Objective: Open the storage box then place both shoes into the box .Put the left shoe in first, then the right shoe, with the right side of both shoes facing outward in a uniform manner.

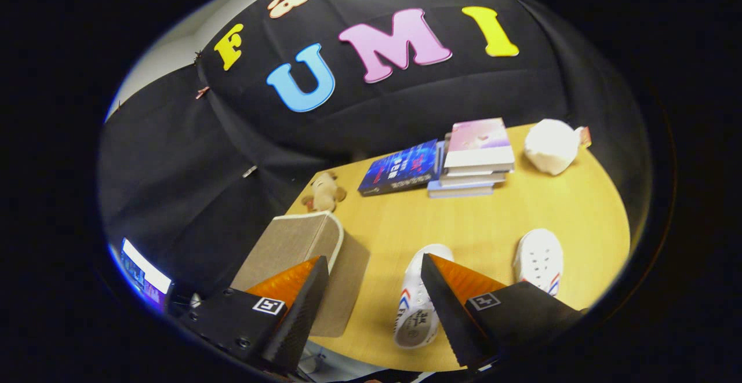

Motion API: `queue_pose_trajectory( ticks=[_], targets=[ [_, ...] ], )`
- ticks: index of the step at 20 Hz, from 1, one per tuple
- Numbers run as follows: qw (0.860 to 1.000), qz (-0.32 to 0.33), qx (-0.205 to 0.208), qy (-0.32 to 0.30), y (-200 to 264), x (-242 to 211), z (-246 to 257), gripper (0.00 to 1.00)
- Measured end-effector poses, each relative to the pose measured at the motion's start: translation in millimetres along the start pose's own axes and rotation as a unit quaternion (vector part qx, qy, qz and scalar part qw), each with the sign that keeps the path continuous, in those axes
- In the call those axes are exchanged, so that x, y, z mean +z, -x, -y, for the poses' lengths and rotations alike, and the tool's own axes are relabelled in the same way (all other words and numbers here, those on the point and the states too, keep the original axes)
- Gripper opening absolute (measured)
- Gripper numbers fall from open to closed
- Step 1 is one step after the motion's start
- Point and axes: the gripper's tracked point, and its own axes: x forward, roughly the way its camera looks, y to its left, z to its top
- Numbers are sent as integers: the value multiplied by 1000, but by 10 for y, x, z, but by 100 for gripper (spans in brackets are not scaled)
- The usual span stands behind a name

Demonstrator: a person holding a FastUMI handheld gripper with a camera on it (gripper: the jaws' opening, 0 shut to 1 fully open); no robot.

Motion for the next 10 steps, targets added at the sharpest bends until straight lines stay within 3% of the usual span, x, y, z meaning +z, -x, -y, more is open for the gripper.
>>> queue_pose_trajectory(
  ticks=[4, 10],
  targets=[
    [991, -84, 100, -41, -226, -451, -271, 98],
    [952, -176, 226, -107, -422, -906, -698, 98]
  ],
)
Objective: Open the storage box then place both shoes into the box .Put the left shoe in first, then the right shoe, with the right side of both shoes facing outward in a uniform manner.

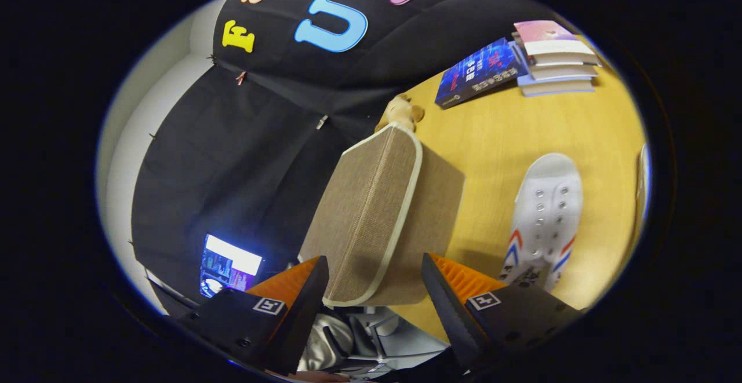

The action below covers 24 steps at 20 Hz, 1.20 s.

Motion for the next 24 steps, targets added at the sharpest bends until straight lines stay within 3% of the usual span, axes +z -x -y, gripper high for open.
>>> queue_pose_trajectory(
  ticks=[6, 14, 24],
  targets=[
    [996, -45, 56, -54, -273, -140, -33, 98],
    [975, -64, 110, -181, -521, -123, -67, 97],
    [947, -46, 181, -261, -199, 191, -412, 93]
  ],
)
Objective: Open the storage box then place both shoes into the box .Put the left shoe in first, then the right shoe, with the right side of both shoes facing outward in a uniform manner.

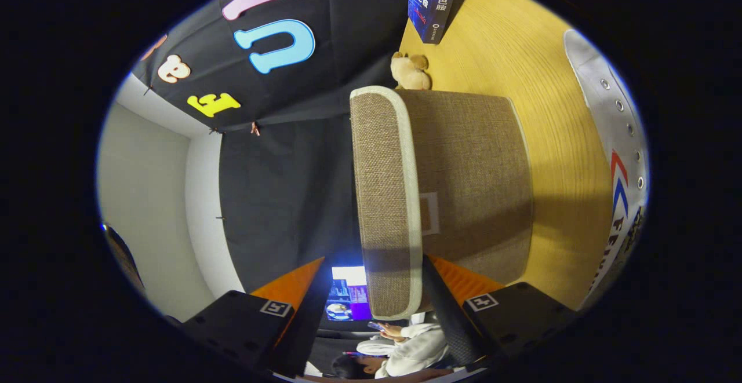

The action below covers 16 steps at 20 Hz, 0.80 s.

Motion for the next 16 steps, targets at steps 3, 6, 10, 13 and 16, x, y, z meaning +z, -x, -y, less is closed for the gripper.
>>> queue_pose_trajectory(
  ticks=[3, 6, 10, 13, 16],
  targets=[
    [1000, 3, 5, -6, 26, -24, -133, 85],
    [1000, 22, -5, 6, 21, 35, -167, 63],
    [1000, 11, -18, -7, 78, -82, -244, 37],
    [1000, 10, -11, -7, -57, -157, -318, 19],
    [1000, 6, -4, -7, -83, -275, -446, 10]
  ],
)
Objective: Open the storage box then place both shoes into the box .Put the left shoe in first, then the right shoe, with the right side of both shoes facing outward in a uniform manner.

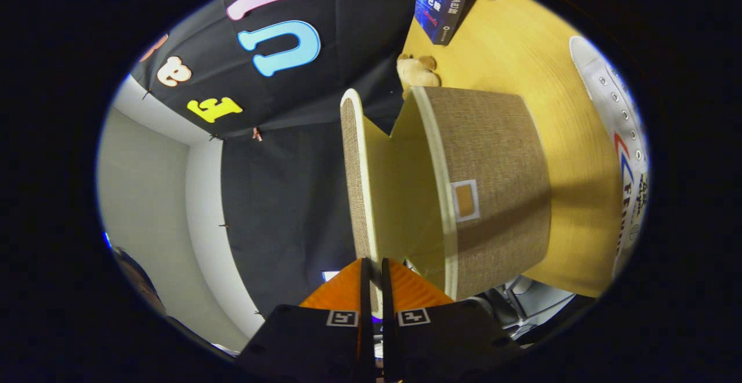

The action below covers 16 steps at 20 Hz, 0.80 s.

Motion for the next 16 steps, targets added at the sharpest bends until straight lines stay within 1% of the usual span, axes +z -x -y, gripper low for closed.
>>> queue_pose_trajectory(
  ticks=[1, 2, 11, 16],
  targets=[
    [1000, -3, -3, 8, 5, -29, -39, 8],
    [1000, -5, -16, 18, 58, -40, -48, 5],
    [998, 8, -30, 46, -340, -129, -541, 5],
    [996, 12, -40, 78, -734, -130, -874, 5]
  ],
)
